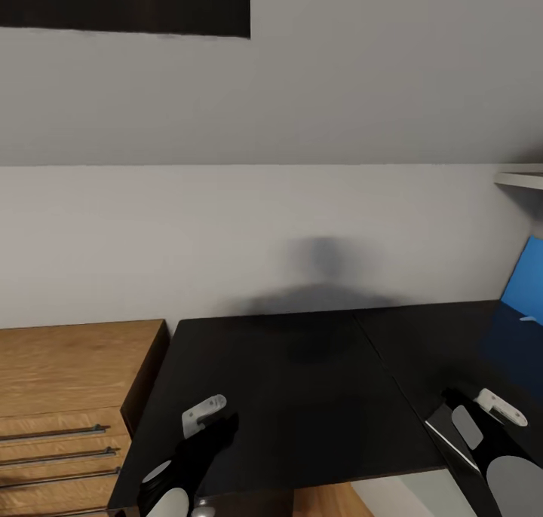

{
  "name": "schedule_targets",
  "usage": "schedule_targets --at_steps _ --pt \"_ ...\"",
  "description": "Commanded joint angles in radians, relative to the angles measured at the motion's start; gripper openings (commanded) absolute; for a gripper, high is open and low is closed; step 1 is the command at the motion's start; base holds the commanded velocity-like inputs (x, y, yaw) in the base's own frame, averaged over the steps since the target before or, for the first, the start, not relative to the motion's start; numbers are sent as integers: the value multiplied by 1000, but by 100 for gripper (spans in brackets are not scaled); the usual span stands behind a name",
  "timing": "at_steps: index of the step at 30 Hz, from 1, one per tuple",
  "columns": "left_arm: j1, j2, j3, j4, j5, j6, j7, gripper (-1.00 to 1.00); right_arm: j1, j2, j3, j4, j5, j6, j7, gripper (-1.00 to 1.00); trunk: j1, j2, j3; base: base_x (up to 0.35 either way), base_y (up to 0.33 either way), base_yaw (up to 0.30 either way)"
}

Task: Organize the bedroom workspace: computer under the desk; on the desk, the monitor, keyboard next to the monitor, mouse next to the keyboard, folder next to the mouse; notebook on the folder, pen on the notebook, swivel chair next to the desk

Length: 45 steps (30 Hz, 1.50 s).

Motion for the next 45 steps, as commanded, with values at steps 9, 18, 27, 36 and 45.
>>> schedule_targets --at_steps 9,18,27,36,45 --pt "-1 1 -3 -1 3 6 6 100 0 0 -3 -4 -5 2 2 100 0 -1 -1 127 -40 0" --pt "-1 1 -3 -1 2 7 6 100 1 -3 -2 0 -5 5 2 100 0 -1 -1 5 -2 0" --pt "-1 -4 -61 -3 1 4 6 100 0 -39 -4 8 -10 22 18 100 4 -8 -4 0 0 0" --pt "-1 -7 -67 -3 -1 3 8 100 0 -58 -6 12 -14 83 58 100 39 -71 -33 0 0 0" --pt "-1 -6 -65 -3 0 3 8 100 0 -57 -9 12 -17 105 58 100 62 -113 -51 0 0 0"
